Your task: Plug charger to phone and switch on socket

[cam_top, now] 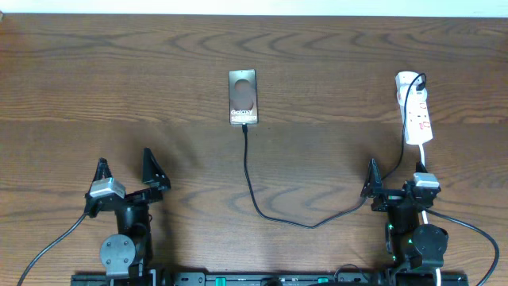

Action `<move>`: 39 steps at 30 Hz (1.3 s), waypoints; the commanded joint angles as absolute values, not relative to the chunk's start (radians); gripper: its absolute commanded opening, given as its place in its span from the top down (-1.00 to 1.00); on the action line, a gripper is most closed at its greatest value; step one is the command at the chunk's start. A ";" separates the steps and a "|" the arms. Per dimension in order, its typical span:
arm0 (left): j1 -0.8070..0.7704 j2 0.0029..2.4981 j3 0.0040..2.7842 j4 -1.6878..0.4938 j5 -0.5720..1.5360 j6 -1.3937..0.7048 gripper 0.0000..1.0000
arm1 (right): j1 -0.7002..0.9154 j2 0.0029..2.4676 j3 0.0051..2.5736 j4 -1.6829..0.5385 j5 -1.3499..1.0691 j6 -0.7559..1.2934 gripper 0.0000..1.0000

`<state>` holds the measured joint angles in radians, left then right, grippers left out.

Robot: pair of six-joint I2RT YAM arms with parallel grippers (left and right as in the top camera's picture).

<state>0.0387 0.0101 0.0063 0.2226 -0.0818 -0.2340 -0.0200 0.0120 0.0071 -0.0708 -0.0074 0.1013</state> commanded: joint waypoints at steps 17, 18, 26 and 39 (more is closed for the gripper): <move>0.044 0.001 0.004 -0.068 -0.034 -0.046 -0.96 | -0.013 0.006 0.005 -0.076 -0.010 0.096 -0.98; 0.044 0.001 0.004 -0.067 -0.034 -0.037 -0.96 | -0.013 0.006 0.005 -0.076 -0.010 0.096 -0.99; 0.045 0.001 0.004 -0.069 -0.051 0.001 -0.95 | -0.013 0.006 0.005 -0.076 -0.010 0.096 -0.99; 0.045 0.001 0.004 -0.071 -0.050 0.029 -0.96 | -0.013 0.006 0.005 -0.076 -0.010 0.096 -0.99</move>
